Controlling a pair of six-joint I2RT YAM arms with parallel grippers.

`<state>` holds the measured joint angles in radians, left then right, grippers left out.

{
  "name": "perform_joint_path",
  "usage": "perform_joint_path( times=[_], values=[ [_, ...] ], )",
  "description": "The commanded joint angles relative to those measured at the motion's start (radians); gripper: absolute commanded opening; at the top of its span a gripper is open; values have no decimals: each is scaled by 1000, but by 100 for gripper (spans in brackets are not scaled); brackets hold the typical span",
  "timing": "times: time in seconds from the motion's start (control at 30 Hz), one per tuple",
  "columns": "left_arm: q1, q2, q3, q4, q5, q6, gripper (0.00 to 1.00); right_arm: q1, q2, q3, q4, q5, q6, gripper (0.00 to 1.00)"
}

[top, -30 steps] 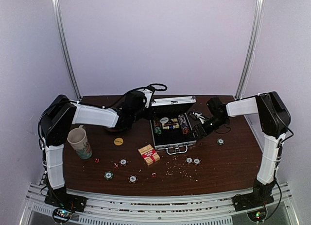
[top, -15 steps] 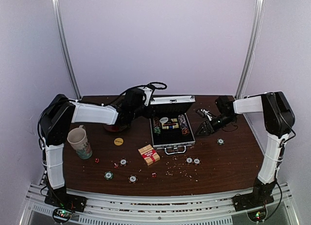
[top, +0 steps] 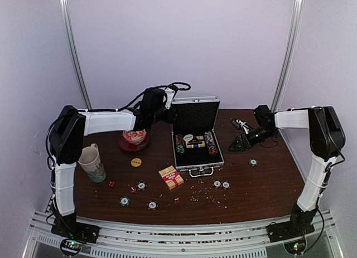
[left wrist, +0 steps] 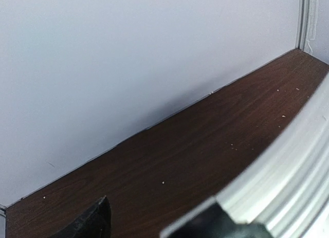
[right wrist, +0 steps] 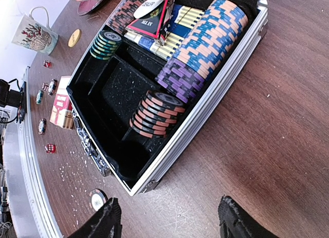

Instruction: Pack up texas hold em set

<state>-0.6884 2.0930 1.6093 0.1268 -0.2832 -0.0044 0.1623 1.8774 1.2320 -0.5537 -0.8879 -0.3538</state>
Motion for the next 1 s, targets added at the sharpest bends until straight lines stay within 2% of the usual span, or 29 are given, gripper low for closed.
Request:
perform_joint_path(
  times=[0.0,0.6,0.97],
  values=[
    [31,36,68,27,2,14,82,-5,-35,-16,8,9,-14,65],
    [48,55,66,59,-8,31,82,-6,-25,-10,-6,22,-31,65],
    [47,-131,-136,97,66,32,85,-6,-34,0,-25,11,-48,65]
  ],
)
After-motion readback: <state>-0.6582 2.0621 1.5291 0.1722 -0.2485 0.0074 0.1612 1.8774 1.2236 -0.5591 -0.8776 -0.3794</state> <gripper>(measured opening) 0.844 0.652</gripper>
